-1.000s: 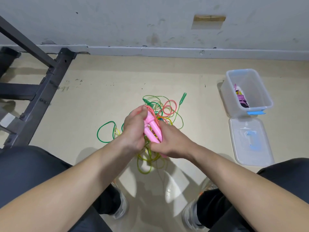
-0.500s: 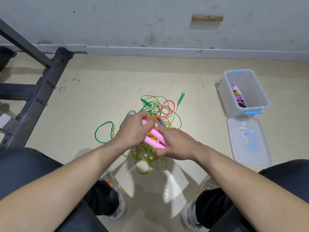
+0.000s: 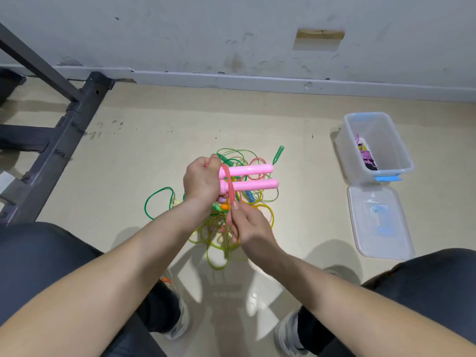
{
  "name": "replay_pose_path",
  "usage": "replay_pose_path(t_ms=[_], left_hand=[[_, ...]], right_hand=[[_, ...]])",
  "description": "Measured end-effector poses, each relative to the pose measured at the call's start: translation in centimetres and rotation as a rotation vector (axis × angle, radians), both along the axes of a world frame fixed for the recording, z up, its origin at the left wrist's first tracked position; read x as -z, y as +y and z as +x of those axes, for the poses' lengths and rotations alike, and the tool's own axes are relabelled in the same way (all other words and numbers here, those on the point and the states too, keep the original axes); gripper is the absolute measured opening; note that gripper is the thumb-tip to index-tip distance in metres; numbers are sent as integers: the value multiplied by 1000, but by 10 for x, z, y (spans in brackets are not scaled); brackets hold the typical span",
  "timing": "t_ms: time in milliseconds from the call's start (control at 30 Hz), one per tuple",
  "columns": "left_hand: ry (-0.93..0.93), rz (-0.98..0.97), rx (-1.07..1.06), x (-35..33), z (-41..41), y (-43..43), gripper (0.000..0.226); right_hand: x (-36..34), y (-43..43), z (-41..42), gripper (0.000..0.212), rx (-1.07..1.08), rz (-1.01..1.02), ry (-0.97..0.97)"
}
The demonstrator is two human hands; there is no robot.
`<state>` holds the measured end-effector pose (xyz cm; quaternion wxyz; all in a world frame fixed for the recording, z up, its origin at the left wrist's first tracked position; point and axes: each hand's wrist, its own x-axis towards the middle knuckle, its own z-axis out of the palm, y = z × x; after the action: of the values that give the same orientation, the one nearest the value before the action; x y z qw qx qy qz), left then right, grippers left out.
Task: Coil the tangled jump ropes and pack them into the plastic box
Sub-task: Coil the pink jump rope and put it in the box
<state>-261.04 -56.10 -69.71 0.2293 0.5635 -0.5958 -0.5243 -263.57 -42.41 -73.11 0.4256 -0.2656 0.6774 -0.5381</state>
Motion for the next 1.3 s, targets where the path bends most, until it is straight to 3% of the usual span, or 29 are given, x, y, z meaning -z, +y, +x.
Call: replay_pose_path(t_ms=[67,133,200,233,367,467,600,633,800,967,1067,1300], left_hand=[[126,186,-4,-8,2,2,34],[204,301,116,-17,7,1,33],[103,149,406,-17,15,-3,35],[-2,21,556,-17,19,-4,37],[-235,-262,862,-9,29,0,33],[-347,-463,838,-10,30,2,28],[-407,-473,684,-5,30,5,27],[-411,-466,667,-4,30,10,28],[-300,-375,568,-3,30,16,36],[-332,-285,686,-2,31,14,32],[-275,-157,760,-1,37,10,29],[-263,-47,686,5,39,12,22]], right_hand=[[8,2,-16,53,-155,18,-119],[9,4,-41,48,-264,45,-30],[9,5,-73,26,-367,73,204],[3,4,-85,25,-407,119,222],[-18,0,-101,30,-483,151,0],[-29,-4,-91,21,-376,198,-95],[-38,-3,-64,25,-381,235,506],[-40,-2,-59,25,-361,222,539],[-39,-1,-57,11,-261,171,365],[-32,-3,-52,12,-254,190,451],[-27,1,-54,28,-252,201,439],[-17,-1,-52,19,-273,240,582]])
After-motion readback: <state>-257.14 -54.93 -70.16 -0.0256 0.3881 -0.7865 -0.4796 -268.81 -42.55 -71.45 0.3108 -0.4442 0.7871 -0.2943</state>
